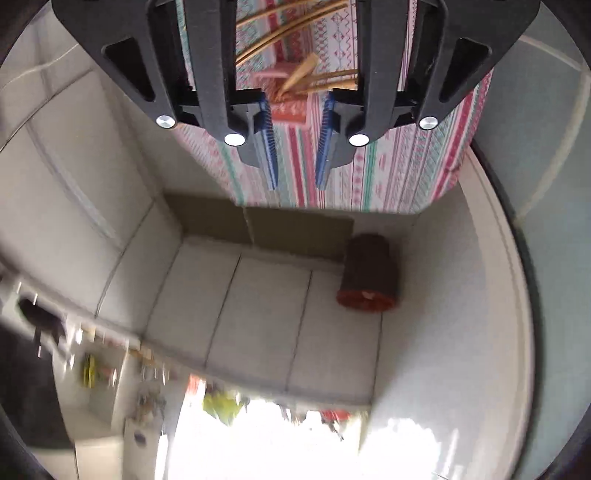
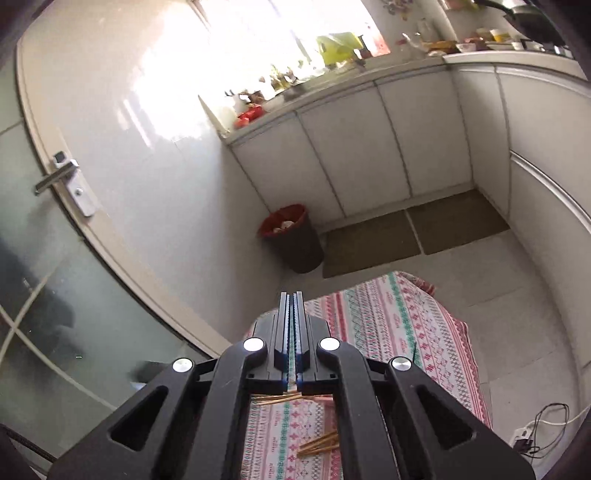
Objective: Organize utensils
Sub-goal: 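Carry both held chopsticks over the pink basket and open both tools, then grasp a black-tipped chopstick with the right tool while the left tool withdraws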
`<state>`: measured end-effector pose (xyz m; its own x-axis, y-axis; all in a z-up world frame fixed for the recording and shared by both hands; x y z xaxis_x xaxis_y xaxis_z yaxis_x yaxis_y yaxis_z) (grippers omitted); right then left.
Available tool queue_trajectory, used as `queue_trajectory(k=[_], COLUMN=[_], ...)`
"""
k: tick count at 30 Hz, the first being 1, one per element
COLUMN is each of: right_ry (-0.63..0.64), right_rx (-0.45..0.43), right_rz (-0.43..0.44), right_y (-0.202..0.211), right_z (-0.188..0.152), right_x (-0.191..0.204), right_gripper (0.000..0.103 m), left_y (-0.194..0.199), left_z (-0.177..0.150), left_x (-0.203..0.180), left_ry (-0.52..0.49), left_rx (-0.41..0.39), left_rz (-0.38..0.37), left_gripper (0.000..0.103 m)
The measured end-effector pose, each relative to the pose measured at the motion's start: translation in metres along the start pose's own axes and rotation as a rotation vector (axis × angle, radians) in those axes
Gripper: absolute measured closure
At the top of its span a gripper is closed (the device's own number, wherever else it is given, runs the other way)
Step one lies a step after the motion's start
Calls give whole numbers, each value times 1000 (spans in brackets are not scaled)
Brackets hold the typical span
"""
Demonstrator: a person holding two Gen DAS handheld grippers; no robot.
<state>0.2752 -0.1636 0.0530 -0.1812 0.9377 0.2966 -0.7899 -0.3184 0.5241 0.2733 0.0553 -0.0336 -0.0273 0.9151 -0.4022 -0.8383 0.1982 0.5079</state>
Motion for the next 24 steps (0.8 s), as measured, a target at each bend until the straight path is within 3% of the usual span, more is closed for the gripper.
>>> queue_trajectory(k=[4, 6, 7, 9, 12, 16, 22, 23, 24], right_ry=[-116, -185, -206, -200, -152, -108, -23, -10, 18], right_rx=[204, 318, 351, 468, 575, 650, 709, 730, 719], right_rz=[-80, -130, -157, -217, -270, -270, -294, -298, -321], right_y=[-62, -104, -118, -158, -200, -242, -284, -290, -292], right_z=[-49, -89, -103, -140, -170, -187, -205, -211, -210], right_x=[-62, -106, -121, -154, -182, -194, -196, -198, -199], right_gripper=[96, 71, 67, 67, 67, 64, 63, 65, 81], left_y=[48, 71, 80, 103, 132, 145, 120, 117, 114], left_z=[26, 35, 38, 46, 53, 56, 51, 49, 48], left_x=[2, 0, -1, -4, -10, -17, -13, -12, -11], left_ry=[28, 37, 40, 42, 26, 2, -21, -20, -21], left_rx=[-78, -105, -118, -156, -215, -245, -201, -193, -187], left_rz=[-59, -95, -105, -128, -148, -161, -113, -103, -95], left_gripper=[72, 68, 65, 57, 45, 39, 38, 38, 38])
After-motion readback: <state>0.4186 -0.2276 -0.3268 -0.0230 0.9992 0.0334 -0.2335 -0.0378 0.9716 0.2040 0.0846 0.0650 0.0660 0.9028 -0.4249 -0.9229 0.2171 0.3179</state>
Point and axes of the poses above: each gripper's, at about its wrist camera, not at the fingertips, and y roughly against the way its jaws point, x to its left, z to its top, the point moved 8 cm from there along -y, roughly the way its jaws point, and after that the axes turned 13 degrees about y, right-handed, at the moved point
